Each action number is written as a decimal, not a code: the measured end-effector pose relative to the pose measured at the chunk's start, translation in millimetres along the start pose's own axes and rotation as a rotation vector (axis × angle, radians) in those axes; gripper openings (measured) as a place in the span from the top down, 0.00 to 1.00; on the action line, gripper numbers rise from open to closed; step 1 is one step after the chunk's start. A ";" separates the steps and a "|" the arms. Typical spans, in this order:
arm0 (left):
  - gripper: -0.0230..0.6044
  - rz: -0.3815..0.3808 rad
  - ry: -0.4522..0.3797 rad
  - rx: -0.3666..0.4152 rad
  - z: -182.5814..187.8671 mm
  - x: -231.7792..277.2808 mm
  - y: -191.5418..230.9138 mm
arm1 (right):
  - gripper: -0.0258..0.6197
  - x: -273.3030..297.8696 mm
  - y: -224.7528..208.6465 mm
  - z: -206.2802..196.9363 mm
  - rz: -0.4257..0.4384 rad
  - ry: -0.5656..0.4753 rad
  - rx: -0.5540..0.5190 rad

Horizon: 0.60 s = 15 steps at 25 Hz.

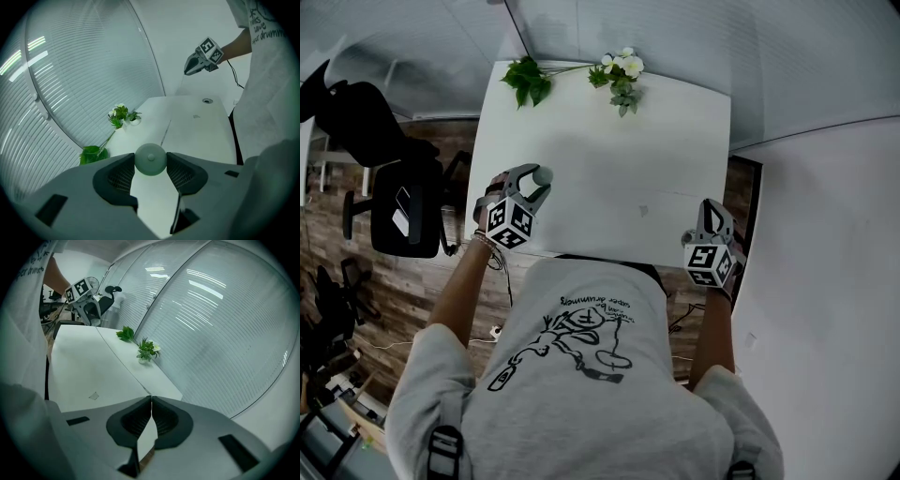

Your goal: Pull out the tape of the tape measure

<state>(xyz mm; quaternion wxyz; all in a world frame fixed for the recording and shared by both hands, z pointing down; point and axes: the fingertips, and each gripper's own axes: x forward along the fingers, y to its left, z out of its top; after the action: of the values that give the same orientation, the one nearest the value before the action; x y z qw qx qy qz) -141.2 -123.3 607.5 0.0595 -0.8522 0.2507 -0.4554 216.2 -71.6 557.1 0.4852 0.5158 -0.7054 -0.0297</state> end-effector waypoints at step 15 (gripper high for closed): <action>0.59 -0.050 0.069 -0.041 -33.7 34.1 -21.6 | 0.94 28.7 35.4 -29.9 0.074 0.049 0.001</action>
<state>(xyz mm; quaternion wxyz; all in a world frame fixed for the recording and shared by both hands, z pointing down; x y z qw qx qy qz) -144.6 -116.7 659.5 0.0218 -0.8431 0.2405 -0.4804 213.0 -63.2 610.9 0.5028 0.4901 -0.7121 0.0012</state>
